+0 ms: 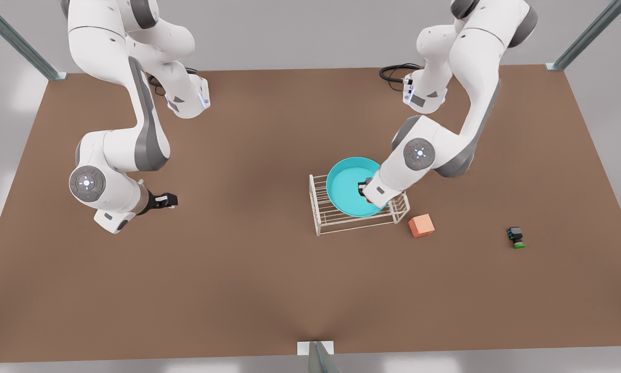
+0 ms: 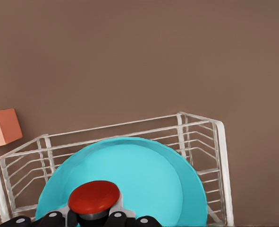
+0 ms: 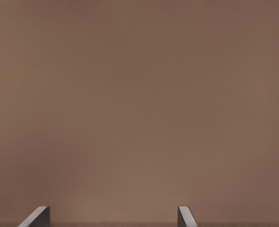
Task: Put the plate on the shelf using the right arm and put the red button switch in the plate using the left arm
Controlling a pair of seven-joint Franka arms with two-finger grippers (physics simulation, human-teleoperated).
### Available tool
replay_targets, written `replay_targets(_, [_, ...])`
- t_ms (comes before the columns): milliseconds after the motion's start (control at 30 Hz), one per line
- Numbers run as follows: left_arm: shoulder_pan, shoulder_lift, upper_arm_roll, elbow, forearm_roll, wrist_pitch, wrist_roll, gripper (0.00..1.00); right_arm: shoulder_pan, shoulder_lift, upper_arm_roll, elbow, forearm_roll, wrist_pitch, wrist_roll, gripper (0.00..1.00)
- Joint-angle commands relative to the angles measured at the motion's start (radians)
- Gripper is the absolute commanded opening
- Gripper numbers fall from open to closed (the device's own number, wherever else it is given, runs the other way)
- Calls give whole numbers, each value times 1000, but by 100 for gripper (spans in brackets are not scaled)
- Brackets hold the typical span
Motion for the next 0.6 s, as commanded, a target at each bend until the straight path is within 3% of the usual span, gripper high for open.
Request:
replay_targets(0, [-17, -5, -10, -19, -16, -76, -481, 23, 0, -1, -1, 0, 2, 0, -5, 100])
replay_targets(100, [-28, 7, -10, -33, -14, -76, -478, 24, 0, -1, -1, 0, 2, 0, -8, 100])
replay_targets(133, [-28, 7, -10, -33, -14, -77, -478, 36, 0, -1, -1, 0, 2, 0, -8, 100])
replay_targets(167, [-28, 7, -10, -31, -11, -76, -480, 100, 0, -1, -1, 0, 2, 0, -8, 100])
replay_targets(300, [-25, 3, -9, 1, 38, -102, -463, 100, 0, -1, -2, 0, 2, 0, -9, 100])
replay_targets(367, [58, 6, 1, 213, 149, -419, -3, 100, 0, -1, -2, 0, 2, 0, -9, 100])
replay_targets(467, [184, 38, 7, 406, 142, -586, 115, 100, 0, -1, -2, 0, 2, 0, -9, 100])
replay_targets(500, [288, 41, 2, 421, 89, -597, 247, 100, 0, -1, -2, 0, 2, 0, -9, 100])
replay_targets(533, [294, 43, 36, 452, 121, -594, 293, 100, 0, 1, -2, 0, 2, 0, -9, 100])
replay_targets(567, [62, 14, 415, 452, 75, -648, 584, 100, 0, 1, -2, 0, 2, 0, -9, 100])
